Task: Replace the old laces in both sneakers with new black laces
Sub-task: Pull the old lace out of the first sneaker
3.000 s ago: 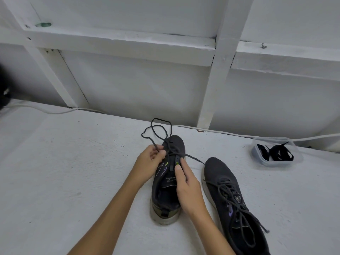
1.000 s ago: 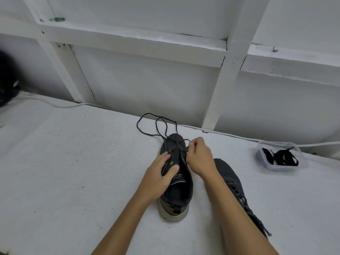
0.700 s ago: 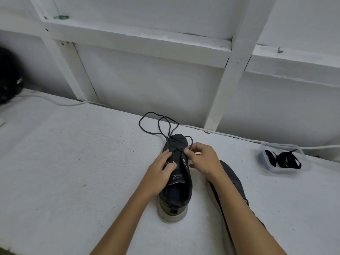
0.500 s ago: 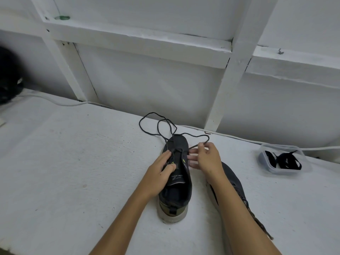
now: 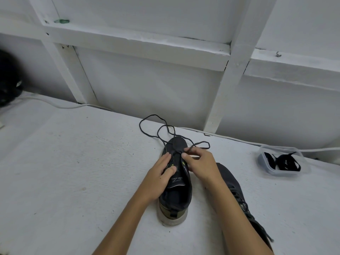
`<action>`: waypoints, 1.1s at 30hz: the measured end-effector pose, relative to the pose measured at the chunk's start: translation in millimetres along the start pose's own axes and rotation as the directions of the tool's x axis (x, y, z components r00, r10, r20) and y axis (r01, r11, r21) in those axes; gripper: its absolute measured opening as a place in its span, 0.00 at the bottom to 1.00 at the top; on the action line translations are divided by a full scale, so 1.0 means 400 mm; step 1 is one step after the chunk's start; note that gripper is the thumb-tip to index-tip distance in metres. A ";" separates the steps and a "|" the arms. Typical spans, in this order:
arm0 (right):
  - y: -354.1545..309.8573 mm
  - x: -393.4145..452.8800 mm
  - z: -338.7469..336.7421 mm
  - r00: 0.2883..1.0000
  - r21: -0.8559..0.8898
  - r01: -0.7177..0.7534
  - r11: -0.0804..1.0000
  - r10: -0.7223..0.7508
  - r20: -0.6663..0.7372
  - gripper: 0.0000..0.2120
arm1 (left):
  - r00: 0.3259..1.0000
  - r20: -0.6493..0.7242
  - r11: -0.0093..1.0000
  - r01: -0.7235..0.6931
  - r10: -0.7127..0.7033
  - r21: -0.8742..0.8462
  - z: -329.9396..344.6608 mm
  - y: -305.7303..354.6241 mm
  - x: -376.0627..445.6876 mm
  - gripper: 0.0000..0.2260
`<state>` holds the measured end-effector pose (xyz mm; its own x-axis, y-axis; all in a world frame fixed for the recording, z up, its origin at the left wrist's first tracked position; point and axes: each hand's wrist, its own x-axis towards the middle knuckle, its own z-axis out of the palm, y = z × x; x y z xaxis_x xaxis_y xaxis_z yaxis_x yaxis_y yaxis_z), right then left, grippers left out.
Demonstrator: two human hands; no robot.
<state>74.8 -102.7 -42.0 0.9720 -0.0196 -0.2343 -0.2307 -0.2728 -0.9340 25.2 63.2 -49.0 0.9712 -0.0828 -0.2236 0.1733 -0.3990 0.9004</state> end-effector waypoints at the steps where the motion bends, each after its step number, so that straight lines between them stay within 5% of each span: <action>1: -0.001 0.002 0.003 0.999 -0.052 0.022 0.998 -0.024 -0.025 0.04 | 1.000 0.000 1.000 0.000 0.000 0.003 0.000 0.000 0.001 0.24; 3: -0.007 0.010 0.013 0.993 0.000 0.005 1.000 -0.005 -0.120 0.07 | 1.000 -0.003 1.000 0.001 -0.001 0.001 -0.001 -0.001 0.000 0.24; 6: -0.020 0.019 0.010 0.949 0.396 -0.101 0.913 0.208 -0.236 0.08 | 1.000 -0.011 1.000 0.001 -0.001 -0.020 -0.005 -0.001 0.000 0.23; 12: -0.005 0.006 0.010 0.999 -0.010 0.001 1.000 -0.001 -0.041 0.04 | 1.000 -0.014 1.000 -0.005 0.005 -0.005 -0.003 -0.003 0.002 0.23; 16: -0.018 0.023 0.021 0.940 0.354 -0.093 0.931 0.199 -0.277 0.07 | 1.000 -0.015 1.000 0.000 -0.001 -0.024 -0.007 -0.005 0.001 0.22; 18: -0.013 0.028 0.018 0.934 0.433 -0.125 0.893 0.253 -0.254 0.08 | 1.000 -0.013 1.000 0.000 -0.001 -0.025 -0.007 -0.006 0.002 0.22; 22: 0.006 0.021 0.008 0.995 0.133 -0.079 0.988 0.086 -0.055 0.06 | 1.000 -0.018 1.000 -0.009 0.009 -0.016 -0.007 -0.005 0.004 0.22; 25: 0.001 0.022 0.008 0.996 0.038 -0.034 0.999 0.037 -0.083 0.06 | 1.000 -0.018 1.000 -0.010 0.010 -0.015 -0.005 -0.004 0.005 0.22; 29: -0.008 0.029 0.023 0.936 0.384 -0.125 0.915 0.238 -0.260 0.06 | 1.000 -0.011 1.000 -0.005 0.005 -0.026 -0.009 -0.004 0.002 0.22; 33: 0.007 0.022 0.017 0.992 0.034 -0.065 0.997 0.068 -0.108 0.09 | 1.000 -0.008 1.000 -0.006 0.006 -0.021 -0.011 -0.002 0.004 0.22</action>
<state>82.4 -97.2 -48.4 0.9532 -0.1423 -0.2667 -0.2945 -0.2383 -0.9255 27.2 67.3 -48.4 0.9736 -0.0775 -0.2149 0.1705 -0.3792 0.9095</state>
